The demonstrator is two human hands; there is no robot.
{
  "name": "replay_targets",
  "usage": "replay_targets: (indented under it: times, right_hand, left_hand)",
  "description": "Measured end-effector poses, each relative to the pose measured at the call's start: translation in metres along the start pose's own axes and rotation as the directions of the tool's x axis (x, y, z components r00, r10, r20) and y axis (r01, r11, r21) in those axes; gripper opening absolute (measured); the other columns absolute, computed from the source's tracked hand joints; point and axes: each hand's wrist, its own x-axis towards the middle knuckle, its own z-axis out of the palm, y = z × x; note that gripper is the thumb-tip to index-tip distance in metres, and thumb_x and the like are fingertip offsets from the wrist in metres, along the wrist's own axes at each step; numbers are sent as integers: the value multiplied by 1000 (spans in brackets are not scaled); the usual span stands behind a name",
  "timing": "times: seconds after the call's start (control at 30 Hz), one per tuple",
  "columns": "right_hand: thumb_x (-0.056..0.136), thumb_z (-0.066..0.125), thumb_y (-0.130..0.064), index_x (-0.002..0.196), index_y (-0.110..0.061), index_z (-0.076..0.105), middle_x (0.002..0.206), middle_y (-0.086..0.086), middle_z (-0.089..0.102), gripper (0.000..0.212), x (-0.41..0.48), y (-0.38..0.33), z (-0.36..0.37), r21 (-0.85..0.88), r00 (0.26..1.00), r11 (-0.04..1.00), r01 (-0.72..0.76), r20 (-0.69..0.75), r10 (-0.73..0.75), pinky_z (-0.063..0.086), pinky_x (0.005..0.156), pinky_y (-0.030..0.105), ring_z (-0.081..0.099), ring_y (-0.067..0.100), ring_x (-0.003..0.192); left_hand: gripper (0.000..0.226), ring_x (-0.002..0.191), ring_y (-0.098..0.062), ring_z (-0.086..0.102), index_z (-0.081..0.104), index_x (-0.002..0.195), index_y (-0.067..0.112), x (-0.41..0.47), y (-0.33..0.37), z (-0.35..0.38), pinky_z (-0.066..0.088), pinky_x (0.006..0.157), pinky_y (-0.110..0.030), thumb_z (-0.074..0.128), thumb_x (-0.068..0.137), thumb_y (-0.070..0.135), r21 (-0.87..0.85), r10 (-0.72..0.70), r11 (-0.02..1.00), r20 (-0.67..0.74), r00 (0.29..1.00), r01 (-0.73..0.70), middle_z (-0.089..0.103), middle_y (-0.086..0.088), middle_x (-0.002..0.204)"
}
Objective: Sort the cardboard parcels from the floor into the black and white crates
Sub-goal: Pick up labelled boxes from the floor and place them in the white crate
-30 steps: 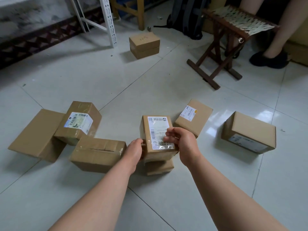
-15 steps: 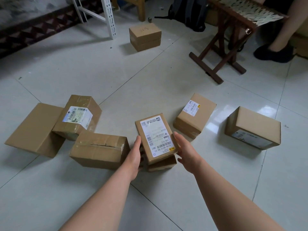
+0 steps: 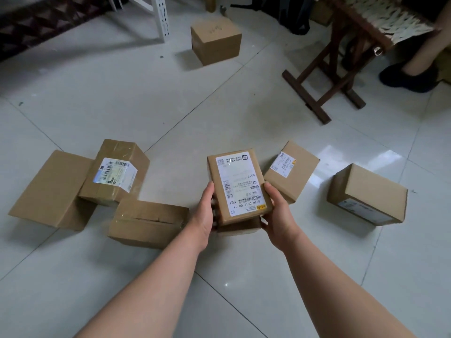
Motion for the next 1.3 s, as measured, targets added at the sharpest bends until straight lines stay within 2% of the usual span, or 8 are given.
replay_targets:
  times: [0.13,0.3,0.47,0.63,0.87,0.93,1.03,1.3]
  right_hand:
    - [90,51,-52,101,-29,72,104,-4,75,33,-43,-45,15,1,1000,1000,-9,5,9,42,80,29,65,12,94]
    - [89,49,-56,103,-29,74,108,-3,75,39,-118,-117,38,-44,999,999,-26,46,28,40,84,31,62,13,99]
    - [74,53,-65,109,-29,75,111,-1,73,55,-204,-193,66,-69,994,996,-49,92,56,37,75,29,57,13,92]
    - [85,47,-62,106,-24,74,89,-6,74,50,-300,-274,101,-99,987,995,-17,160,33,39,72,29,60,10,81]
    - [89,44,-59,104,-24,73,89,-5,74,48,-441,-379,159,-181,952,979,89,306,-29,40,83,32,60,10,83]
    - [89,44,-60,103,-23,74,89,-4,75,50,-479,-399,175,-216,935,970,116,353,-33,42,91,36,60,14,89]
    - [90,45,-60,98,-21,75,84,-3,75,49,-528,-417,201,-268,913,953,143,406,-22,42,98,39,61,18,94]
    - [85,50,-61,87,-18,76,90,5,73,51,-634,-396,302,-382,791,898,216,608,69,40,102,41,59,23,94]
  left_hand:
    - [58,90,-15,64,66,111,26,-47,46,2,45,68,-30,29,94,67,-15,5,1000,-8,1000,-5,71,-1,104]
    - [62,104,-19,63,66,114,27,-127,114,-1,47,86,-35,30,91,71,-13,12,1000,-16,1000,-13,71,-2,109]
    - [64,104,-24,65,68,114,25,-224,189,-6,49,87,-38,33,89,73,-19,11,1000,-24,1000,-11,73,-3,107]
    - [56,78,-15,66,67,108,22,-328,268,-18,48,62,-25,36,93,65,-40,56,998,-27,998,-57,72,-3,97]
    - [56,74,-17,60,64,109,20,-484,361,-47,42,62,-28,41,90,67,-100,166,979,-96,981,-176,69,-2,87]
    - [65,73,-18,58,64,112,17,-529,376,-56,42,62,-29,45,82,72,-128,199,969,-113,974,-213,69,-2,87]
    - [72,81,-21,61,66,113,15,-588,384,-77,46,79,-36,47,78,75,-162,213,955,-203,956,-247,71,-2,91]
    - [55,76,-15,55,66,102,20,-724,365,-164,36,73,-30,40,90,67,-224,257,891,-466,846,-394,65,1,80]
